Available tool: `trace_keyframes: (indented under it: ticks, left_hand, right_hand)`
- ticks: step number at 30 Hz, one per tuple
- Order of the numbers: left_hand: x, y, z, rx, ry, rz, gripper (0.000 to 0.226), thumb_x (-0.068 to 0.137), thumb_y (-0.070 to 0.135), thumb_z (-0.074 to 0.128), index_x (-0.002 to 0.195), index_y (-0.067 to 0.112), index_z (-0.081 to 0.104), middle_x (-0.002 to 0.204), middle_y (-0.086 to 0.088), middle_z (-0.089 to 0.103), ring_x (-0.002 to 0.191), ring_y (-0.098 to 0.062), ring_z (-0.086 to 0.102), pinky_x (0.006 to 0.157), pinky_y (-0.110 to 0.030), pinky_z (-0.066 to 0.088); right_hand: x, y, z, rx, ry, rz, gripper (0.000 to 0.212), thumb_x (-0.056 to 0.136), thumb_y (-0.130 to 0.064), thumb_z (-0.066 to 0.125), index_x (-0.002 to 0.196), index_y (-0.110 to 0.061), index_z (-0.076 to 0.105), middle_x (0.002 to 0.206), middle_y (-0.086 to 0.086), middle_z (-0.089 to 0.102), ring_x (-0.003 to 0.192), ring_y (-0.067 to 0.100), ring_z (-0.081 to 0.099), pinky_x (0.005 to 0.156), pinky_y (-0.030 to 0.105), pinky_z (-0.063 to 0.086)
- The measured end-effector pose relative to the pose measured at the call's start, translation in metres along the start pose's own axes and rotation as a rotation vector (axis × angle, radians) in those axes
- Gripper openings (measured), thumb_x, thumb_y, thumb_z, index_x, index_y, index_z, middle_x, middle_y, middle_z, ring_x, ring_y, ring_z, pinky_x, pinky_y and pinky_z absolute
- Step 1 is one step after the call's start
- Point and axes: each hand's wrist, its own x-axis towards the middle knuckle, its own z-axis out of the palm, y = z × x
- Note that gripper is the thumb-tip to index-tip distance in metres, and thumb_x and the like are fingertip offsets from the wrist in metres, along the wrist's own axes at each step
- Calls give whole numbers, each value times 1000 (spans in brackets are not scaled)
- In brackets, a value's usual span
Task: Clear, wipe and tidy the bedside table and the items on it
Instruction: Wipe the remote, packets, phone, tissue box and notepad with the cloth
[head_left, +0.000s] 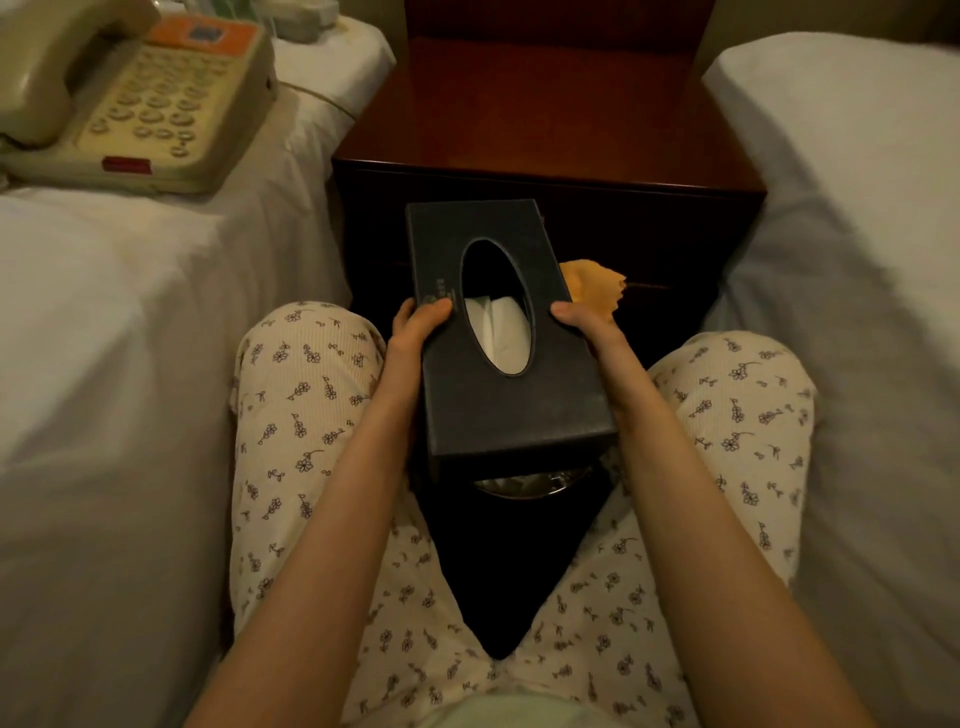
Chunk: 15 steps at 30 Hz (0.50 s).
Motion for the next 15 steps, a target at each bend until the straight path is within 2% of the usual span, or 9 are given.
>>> trace_keyframes:
  ticks: [3, 5, 7, 8, 9, 10, 12, 14, 15]
  left_hand:
    - [-3, 9, 6, 184, -10, 23, 81, 83, 36, 62, 149, 20, 18, 141, -11, 42, 116, -23, 53, 86, -33, 50]
    - [-9, 25, 10, 641, 113, 235, 79, 87, 37, 59, 149, 26, 12, 147, -9, 30, 128, -24, 39, 102, -38, 39]
    - [-23, 43, 18, 1114, 218, 600, 65, 87, 37, 58, 144, 24, 30, 143, -8, 31, 132, -23, 30, 107, -32, 26]
    - [-28, 50, 24, 1243, 167, 771, 52, 88, 36, 56, 136, 20, 45, 137, -8, 38, 130, -22, 31, 107, -29, 23]
    - [-31, 55, 32, 1356, 57, 866, 41, 89, 36, 52, 124, 17, 58, 129, -7, 46, 127, -22, 34, 109, -28, 21]
    - [-33, 55, 41, 1488, -52, 886, 37, 90, 38, 47, 114, 16, 65, 121, -6, 52, 124, -21, 39, 113, -34, 17]
    - [-35, 49, 59, 1753, -173, 785, 43, 96, 40, 35, 96, 13, 69, 102, -5, 60, 111, -22, 50, 115, -44, 7]
    - [-34, 47, 74, 1823, -178, 647, 49, 101, 34, 25, 77, 12, 61, 82, -7, 61, 94, -25, 58, 116, -43, 8]
    - [-32, 46, 80, 1809, -160, 603, 47, 102, 30, 24, 76, 12, 59, 80, -9, 61, 91, -26, 58, 116, -42, 13]
  right_hand:
    - [-4, 4, -2, 32, 62, -11, 69, 59, -38, 69, 122, -11, 58, 105, 7, 65, 85, 18, 65, 64, 27, 53]
    - [-6, 2, -3, 68, 77, -37, 50, 65, -37, 66, 110, -14, 61, 96, 3, 65, 81, 16, 63, 65, 26, 52]
    - [-12, 0, -7, 97, 79, -57, 28, 74, -32, 66, 98, -17, 62, 88, 0, 65, 78, 15, 62, 65, 25, 51]
    - [-15, -1, -9, 117, 70, -74, 19, 78, -29, 65, 93, -18, 63, 83, -2, 67, 74, 13, 63, 64, 24, 51]
    - [-15, -2, -10, 131, 65, -94, 11, 83, -27, 63, 89, -18, 63, 76, -4, 68, 68, 11, 64, 61, 22, 51]
    - [-15, -2, -10, 141, 58, -106, 8, 86, -24, 59, 86, -17, 63, 69, -6, 68, 61, 8, 64, 58, 21, 51]
    - [-12, -2, -9, 111, 48, -139, 11, 90, -21, 54, 84, -17, 62, 62, -8, 67, 54, 5, 62, 55, 20, 50]
    - [-10, -5, -6, 44, 54, -180, 9, 91, -16, 53, 86, -15, 60, 65, -5, 65, 51, 2, 62, 48, 15, 47]
    - [-7, -8, -5, 11, 59, -207, 7, 91, -12, 52, 90, -12, 59, 70, -3, 63, 50, 0, 62, 46, 13, 46]
